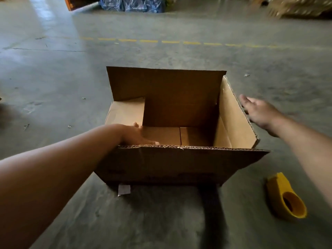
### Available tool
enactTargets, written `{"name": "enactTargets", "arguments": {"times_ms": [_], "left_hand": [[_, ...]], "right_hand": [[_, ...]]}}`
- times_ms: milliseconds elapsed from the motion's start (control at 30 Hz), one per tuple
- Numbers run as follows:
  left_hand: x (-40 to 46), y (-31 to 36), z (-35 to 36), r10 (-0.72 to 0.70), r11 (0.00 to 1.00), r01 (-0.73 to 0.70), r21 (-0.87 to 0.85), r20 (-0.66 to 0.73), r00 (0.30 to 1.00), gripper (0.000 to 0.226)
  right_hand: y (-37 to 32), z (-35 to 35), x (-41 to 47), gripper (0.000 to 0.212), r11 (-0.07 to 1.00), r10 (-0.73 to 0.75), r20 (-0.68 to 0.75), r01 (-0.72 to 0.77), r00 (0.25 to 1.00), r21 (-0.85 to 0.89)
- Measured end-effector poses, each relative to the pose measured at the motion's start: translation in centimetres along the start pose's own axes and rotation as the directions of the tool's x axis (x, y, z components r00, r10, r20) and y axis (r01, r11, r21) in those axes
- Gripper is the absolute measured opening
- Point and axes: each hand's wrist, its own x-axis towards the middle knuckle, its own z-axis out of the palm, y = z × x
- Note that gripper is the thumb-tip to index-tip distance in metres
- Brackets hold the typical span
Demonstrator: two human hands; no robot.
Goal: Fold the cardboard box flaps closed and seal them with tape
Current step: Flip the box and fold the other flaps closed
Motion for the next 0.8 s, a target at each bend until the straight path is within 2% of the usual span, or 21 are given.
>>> {"name": "enactTargets", "arguments": {"times_ms": [100,200,300,467,600,733,800], "left_hand": [[-0.2,-0.3,1.1,-0.003,0.999,0.001,-0.050,-0.041,0.999,0.116],[-0.5,-0.4,2.5,0.028,0.994,-0.035,-0.101,-0.073,0.997,0.113],[-0.8,-0.3,3.7,0.042,0.992,-0.053,-0.115,-0.099,0.994,0.112],[-1.2,-0.2,5.3,0.035,0.989,-0.051,-0.142,-0.111,0.993,0.114],[-1.4,-0.2,6.9,0.023,0.979,-0.050,-0.198,-0.138,0.990,0.115],[-1.5,-0.3,8.6,0.020,0.978,-0.058,-0.202,-0.186,0.982,0.113],[-1.3,-0.4,9.0,0.020,0.977,-0.065,-0.202,-0.217,0.976,0.110]], "right_hand": [[0.2,2.8,-0.2,0.087,0.995,-0.099,0.090,0.096,0.991,0.038],[0.4,5.0,-0.1,0.090,0.989,-0.139,0.251,0.146,0.958,-0.012],[0.9,6.0,-0.1,0.073,0.969,-0.171,0.400,0.228,0.900,-0.098],[1.8,7.0,0.1,0.083,0.872,-0.189,0.497,0.377,0.847,-0.311],[0.2,7.1,0.9,0.086,0.838,-0.115,0.475,0.342,0.873,-0.426],[-0.2,9.5,1.2,0.090,0.875,-0.014,0.332,0.172,0.943,-0.452],[0.9,11.9,0.2,0.088,0.841,0.008,0.280,0.146,0.960,-0.522]]}}
